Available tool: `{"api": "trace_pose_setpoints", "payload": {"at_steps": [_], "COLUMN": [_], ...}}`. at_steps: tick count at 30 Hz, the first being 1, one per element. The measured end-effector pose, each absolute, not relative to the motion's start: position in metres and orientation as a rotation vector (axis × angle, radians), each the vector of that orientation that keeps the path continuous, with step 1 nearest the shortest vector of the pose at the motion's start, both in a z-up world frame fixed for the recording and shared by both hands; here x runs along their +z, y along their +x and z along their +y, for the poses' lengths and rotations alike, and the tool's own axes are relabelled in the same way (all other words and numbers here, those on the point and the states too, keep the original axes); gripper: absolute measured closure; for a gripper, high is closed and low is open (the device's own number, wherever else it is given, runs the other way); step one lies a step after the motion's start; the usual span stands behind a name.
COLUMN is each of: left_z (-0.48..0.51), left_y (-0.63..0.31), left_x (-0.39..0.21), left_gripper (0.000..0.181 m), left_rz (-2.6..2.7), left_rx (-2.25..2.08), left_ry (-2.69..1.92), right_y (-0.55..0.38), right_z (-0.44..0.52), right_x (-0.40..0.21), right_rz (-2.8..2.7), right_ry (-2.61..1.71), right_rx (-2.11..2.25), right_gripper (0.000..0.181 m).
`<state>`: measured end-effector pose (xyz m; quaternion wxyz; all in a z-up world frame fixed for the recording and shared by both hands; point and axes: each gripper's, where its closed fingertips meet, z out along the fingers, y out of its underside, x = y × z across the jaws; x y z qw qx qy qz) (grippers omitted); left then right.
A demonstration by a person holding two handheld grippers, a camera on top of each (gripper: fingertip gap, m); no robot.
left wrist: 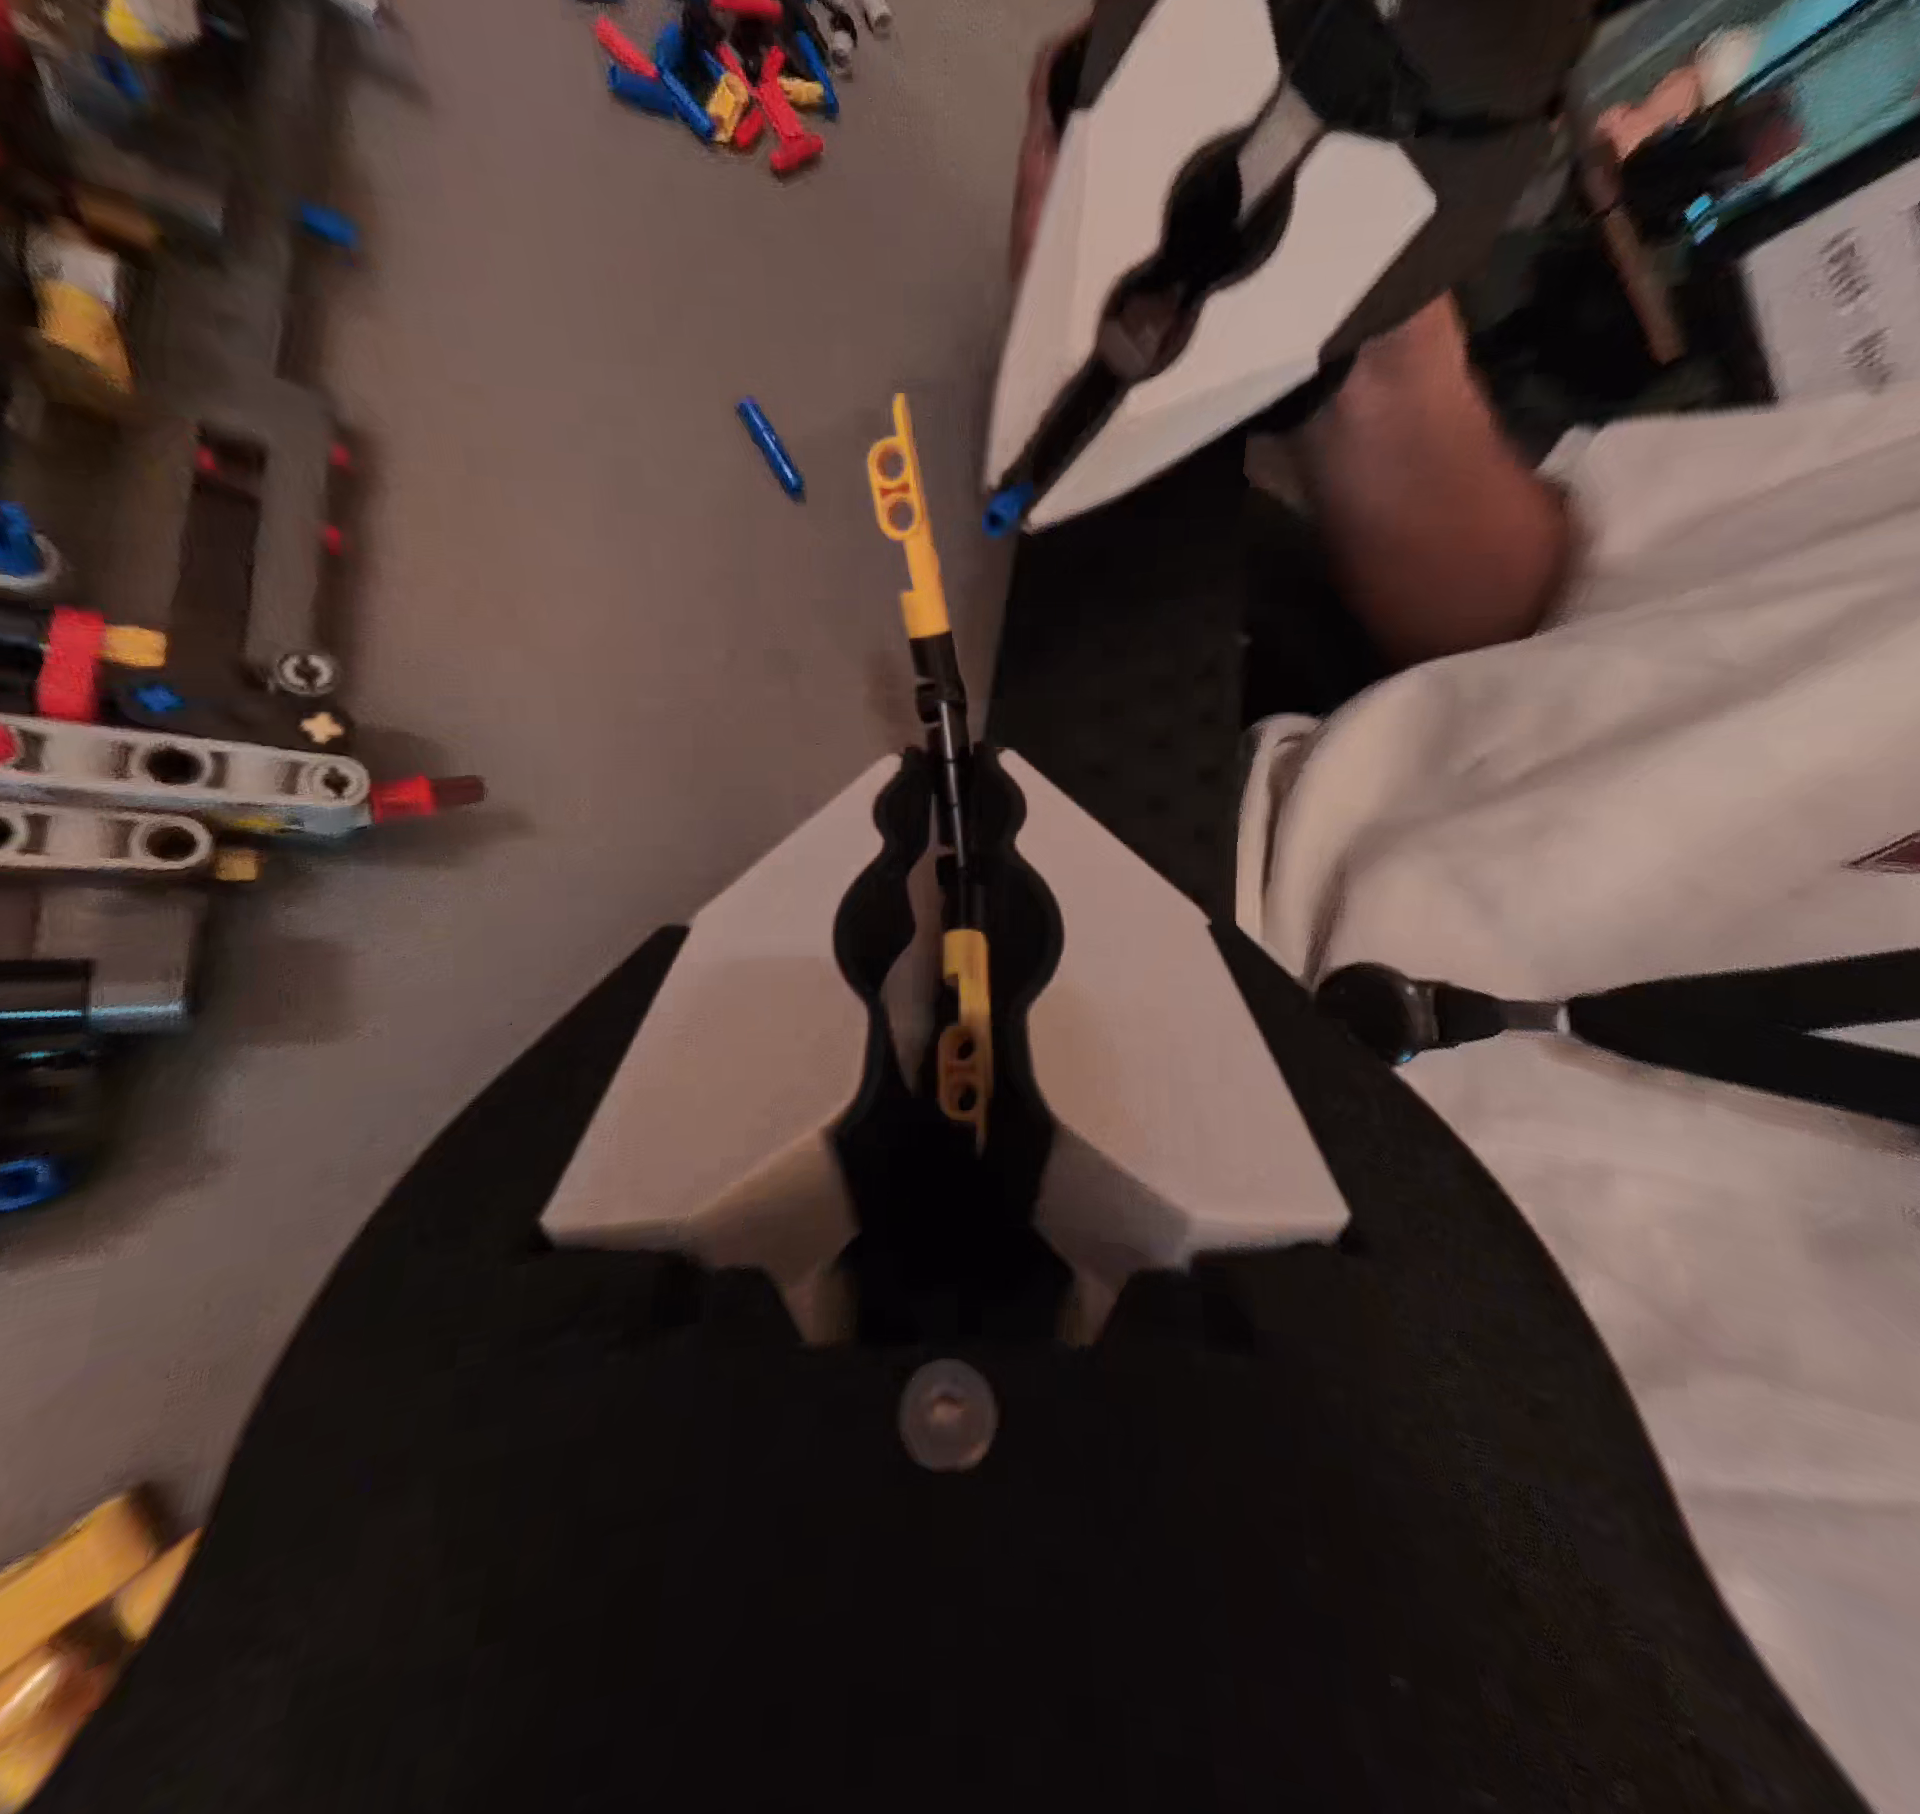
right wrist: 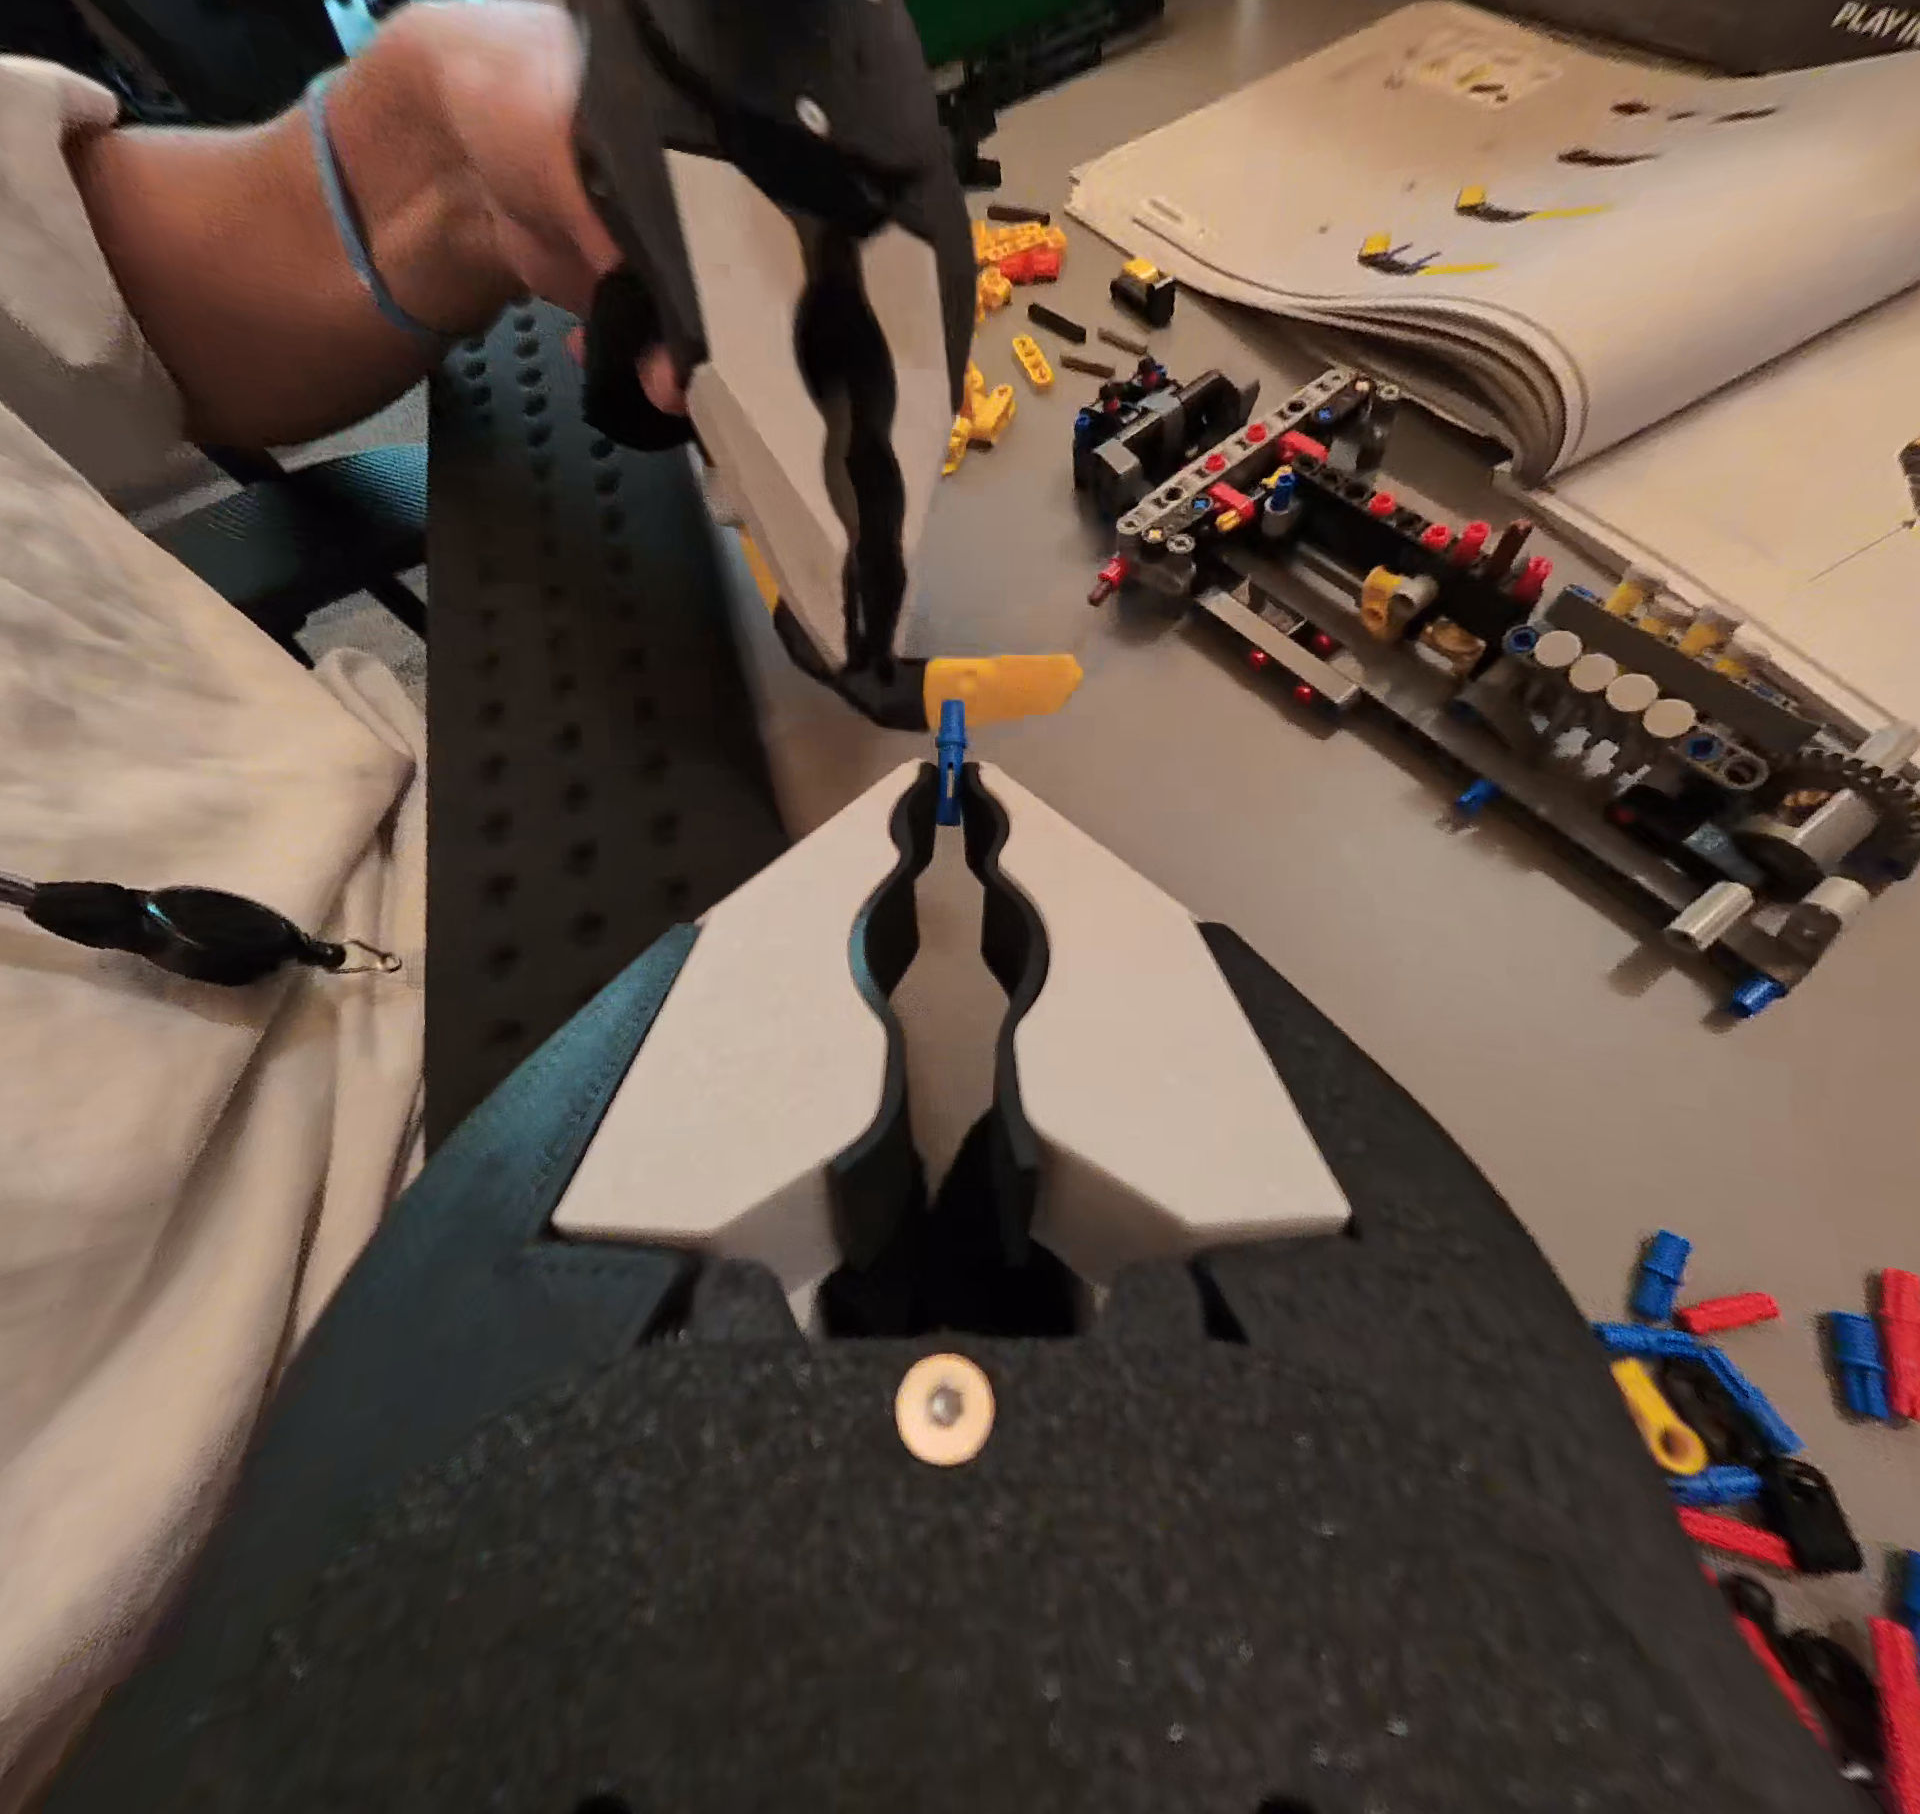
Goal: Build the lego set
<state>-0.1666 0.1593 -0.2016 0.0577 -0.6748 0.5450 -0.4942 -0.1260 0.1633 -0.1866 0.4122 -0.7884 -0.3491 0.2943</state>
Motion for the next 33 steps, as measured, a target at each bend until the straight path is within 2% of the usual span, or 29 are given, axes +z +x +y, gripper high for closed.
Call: {"api": "trace_pose_setpoints", "payload": {"at_steps": [13,16,21,26,27,29,33], "left_z": [0.152,0.160,0.170,0.166,0.164,0.163,0.171], "left_y": [-0.171,-0.170,-0.160,-0.155,-0.154,-0.152,-0.148], "left_x": [-0.247,-0.244,-0.208,-0.191,-0.193,-0.194,-0.191], "left_gripper": [0.175,0.155,0.151,0.160,0.161,0.177,0.178], "left_rz": [1.871,1.914,1.964,2.005,2.021,2.016,1.950], "left_rx": [-1.246,-1.096,-0.682,-0.311,-0.290,-0.256,-0.229], "left_ry": [-2.084,-1.935,-1.333,-0.884,-0.854,-0.807,-0.826], "right_y": [-0.131,-0.133,-0.144,-0.157,-0.159,-0.161,-0.156], "right_z": [0.156,0.156,0.159,0.158,0.158,0.158,0.166], "right_x": [-0.200,-0.203,-0.200,-0.193,-0.191,-0.190,-0.185], "right_rz": [-0.832,-0.795,-0.751,-0.801,-0.811,-0.823,-0.789], "right_ry": [-2.016,-2.072,-2.091,-2.080,-2.071,-2.073,-2.047], "right_rx": [0.761,0.841,1.012,1.081,1.095,1.099,1.060], "right_gripper": [0.178,0.178,0.178,0.178,0.178,0.178,0.178]}}
